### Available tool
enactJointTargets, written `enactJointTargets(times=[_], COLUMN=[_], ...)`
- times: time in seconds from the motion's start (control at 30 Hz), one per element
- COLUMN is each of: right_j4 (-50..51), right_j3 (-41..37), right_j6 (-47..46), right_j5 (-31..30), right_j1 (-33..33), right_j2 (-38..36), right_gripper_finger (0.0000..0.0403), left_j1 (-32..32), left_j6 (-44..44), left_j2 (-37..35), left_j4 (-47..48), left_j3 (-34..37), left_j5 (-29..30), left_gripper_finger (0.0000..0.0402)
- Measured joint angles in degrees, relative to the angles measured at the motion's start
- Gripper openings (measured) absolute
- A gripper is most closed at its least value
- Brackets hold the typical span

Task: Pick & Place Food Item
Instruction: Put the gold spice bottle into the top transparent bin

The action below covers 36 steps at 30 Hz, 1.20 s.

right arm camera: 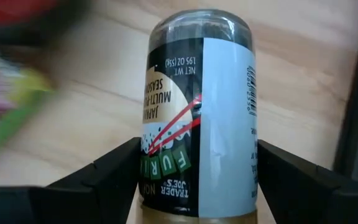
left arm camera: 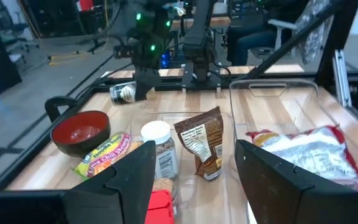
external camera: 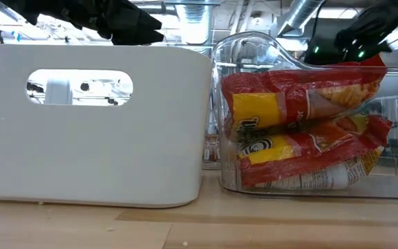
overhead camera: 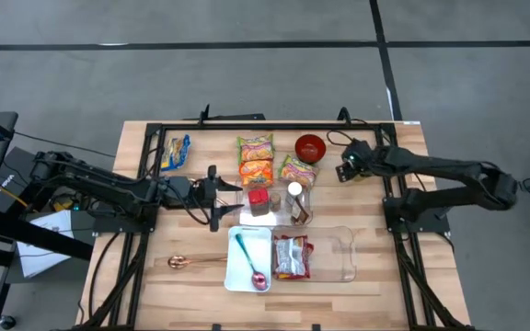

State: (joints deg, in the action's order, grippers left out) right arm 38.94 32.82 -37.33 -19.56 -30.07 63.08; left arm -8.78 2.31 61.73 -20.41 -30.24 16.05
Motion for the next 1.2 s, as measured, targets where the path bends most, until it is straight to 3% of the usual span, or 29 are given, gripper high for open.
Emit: enactJointTargets(times=[0.23,0.47,0.7,0.83,1.0,1.2], right_j4=[-0.9,-5.7,-16.7,-21.9,-27.0,-33.1], right_j3=[0.1,0.2,0.3,0.3,0.4,0.4], right_j6=[-1.3,-2.3,1.0,2.3,3.3,4.7], right_j5=[0.4,1.5,1.7,2.0,2.0,4.3], right_j1=[8.7,19.8,30.7,35.6,40.4,44.6], right_j2=[-12.9,-20.2,-21.8,-20.7,-17.7,-13.5], right_gripper_finger=[0.0285,0.0285,0.0285,0.0285,0.0285,0.0285], left_j1=[-2.9,-6.1,-7.4,-7.2,-7.0,-6.2], left_j6=[10.1,29.7,51.0,50.7,49.4,48.4], left_j2=[4.3,14.2,21.1,21.0,21.0,21.5], left_j4=[-2.1,-17.1,-32.9,-28.8,-13.7,-7.2], left_j3=[0.0,0.0,-1.5,-7.5,-16.1,-21.9], left_j5=[0.1,1.1,5.7,5.3,3.7,-4.0], left_gripper_finger=[0.0213,0.0234,0.0285,0.0320,0.0355,0.0362])
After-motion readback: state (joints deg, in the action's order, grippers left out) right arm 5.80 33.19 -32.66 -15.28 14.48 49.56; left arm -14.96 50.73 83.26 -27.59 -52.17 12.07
